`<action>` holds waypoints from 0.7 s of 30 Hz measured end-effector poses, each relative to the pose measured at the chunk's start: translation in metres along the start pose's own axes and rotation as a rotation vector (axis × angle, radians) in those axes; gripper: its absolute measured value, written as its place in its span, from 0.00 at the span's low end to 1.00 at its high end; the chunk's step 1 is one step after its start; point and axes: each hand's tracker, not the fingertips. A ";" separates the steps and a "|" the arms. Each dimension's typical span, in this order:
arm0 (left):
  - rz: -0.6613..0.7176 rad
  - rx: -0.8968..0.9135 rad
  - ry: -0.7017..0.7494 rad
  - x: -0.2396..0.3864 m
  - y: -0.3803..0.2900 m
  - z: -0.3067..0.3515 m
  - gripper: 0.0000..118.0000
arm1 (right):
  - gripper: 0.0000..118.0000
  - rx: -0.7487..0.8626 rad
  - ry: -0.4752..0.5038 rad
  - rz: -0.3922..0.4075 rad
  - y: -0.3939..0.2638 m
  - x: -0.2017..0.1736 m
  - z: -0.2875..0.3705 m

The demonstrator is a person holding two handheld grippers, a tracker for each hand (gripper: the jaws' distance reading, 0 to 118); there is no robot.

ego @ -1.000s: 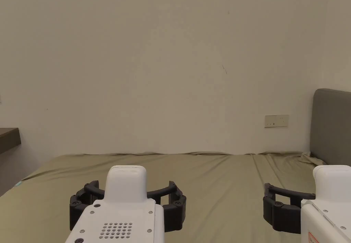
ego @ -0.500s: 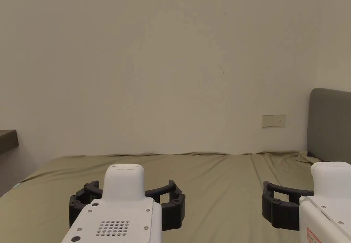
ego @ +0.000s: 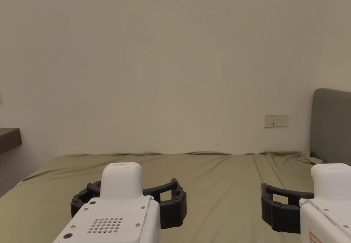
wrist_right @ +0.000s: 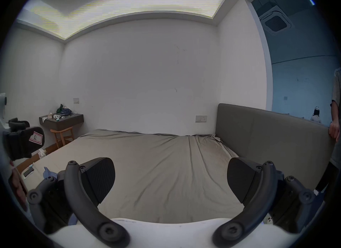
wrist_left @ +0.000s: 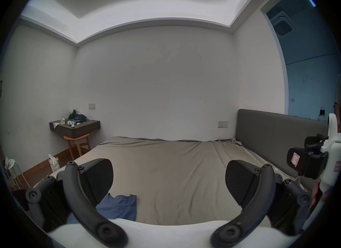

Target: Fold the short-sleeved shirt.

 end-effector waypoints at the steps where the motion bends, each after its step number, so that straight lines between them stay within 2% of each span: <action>1: 0.002 0.001 -0.001 0.000 0.000 0.000 1.00 | 1.00 0.005 0.010 -0.005 0.000 0.001 0.000; 21: -0.008 0.009 -0.002 0.000 -0.001 -0.003 1.00 | 1.00 0.017 -0.004 0.013 -0.001 -0.002 -0.003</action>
